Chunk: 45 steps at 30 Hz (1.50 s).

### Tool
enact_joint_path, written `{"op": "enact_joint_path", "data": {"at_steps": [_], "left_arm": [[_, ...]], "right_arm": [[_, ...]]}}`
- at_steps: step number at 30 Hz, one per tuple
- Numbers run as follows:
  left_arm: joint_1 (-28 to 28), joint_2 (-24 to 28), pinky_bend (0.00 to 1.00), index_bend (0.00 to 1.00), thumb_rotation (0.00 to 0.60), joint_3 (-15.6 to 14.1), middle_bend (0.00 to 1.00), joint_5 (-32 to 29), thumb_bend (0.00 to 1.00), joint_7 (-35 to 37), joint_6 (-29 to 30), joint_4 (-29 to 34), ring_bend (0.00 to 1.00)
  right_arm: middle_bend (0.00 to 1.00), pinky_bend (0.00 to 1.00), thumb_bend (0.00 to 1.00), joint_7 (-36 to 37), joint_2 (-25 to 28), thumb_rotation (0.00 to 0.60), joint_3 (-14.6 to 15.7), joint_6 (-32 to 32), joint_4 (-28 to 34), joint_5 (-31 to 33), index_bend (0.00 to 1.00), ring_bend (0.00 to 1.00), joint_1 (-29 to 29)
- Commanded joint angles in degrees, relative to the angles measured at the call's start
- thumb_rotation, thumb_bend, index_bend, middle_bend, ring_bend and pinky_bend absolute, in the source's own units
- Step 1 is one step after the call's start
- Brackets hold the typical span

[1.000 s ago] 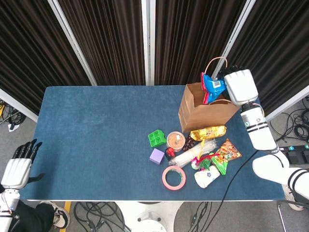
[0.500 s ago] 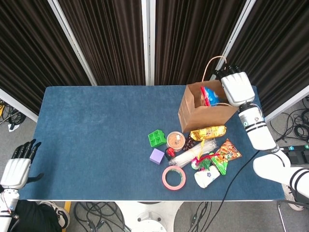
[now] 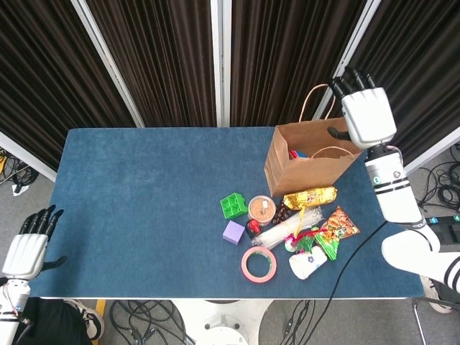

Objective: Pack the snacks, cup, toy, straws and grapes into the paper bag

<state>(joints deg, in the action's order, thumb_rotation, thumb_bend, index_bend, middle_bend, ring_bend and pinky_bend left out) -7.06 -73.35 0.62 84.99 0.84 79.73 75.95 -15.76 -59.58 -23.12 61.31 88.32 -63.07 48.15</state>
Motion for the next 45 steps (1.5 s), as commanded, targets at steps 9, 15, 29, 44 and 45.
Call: {"op": "enact_joint_path", "data": {"at_steps": [9, 15, 29, 44, 45], "left_arm": [[0.34, 0.93, 0.11, 0.07, 0.6, -0.31, 0.04, 0.6, 0.05, -1.37, 1.01, 1.81, 0.0], [0.5, 1.16, 0.11, 0.07, 0.6, -0.35, 0.04, 0.61, 0.05, -1.69, 1.24, 2.2, 0.0], [0.45, 0.6, 0.11, 0.07, 0.6, -0.51, 0.04, 0.45, 0.05, -1.3, 0.69, 1.79, 0.0], [0.64, 0.12, 0.11, 0.07, 0.6, -0.59, 0.04, 0.48, 0.05, -1.89, 0.96, 1.06, 0.0], [0.64, 0.09, 0.11, 0.07, 0.6, -0.61, 0.04, 0.5, 0.05, -1.94, 0.96, 1.01, 0.0]], "right_arm": [[0.26, 0.2, 0.0, 12.9, 4.73, 0.6, -0.14, 3.19, 13.08, -11.46, 0.22, 0.14, -2.43], [0.26, 0.2, 0.0, 20.71, 8.94, 0.6, 5.16, -1.15, 20.51, -21.38, 0.22, 0.14, -4.16], [0.28, 0.24, 0.0, 10.65, 19.13, 0.6, 18.93, -4.74, 24.21, -26.09, 0.28, 0.17, -15.66], [0.27, 0.23, 0.0, 12.25, 3.83, 0.6, 25.85, -6.71, -3.1, -28.62, 0.29, 0.16, -20.49], [0.27, 0.23, 0.0, 12.53, 2.52, 0.6, 26.11, -6.83, -4.65, -28.74, 0.29, 0.16, -20.62]]}}
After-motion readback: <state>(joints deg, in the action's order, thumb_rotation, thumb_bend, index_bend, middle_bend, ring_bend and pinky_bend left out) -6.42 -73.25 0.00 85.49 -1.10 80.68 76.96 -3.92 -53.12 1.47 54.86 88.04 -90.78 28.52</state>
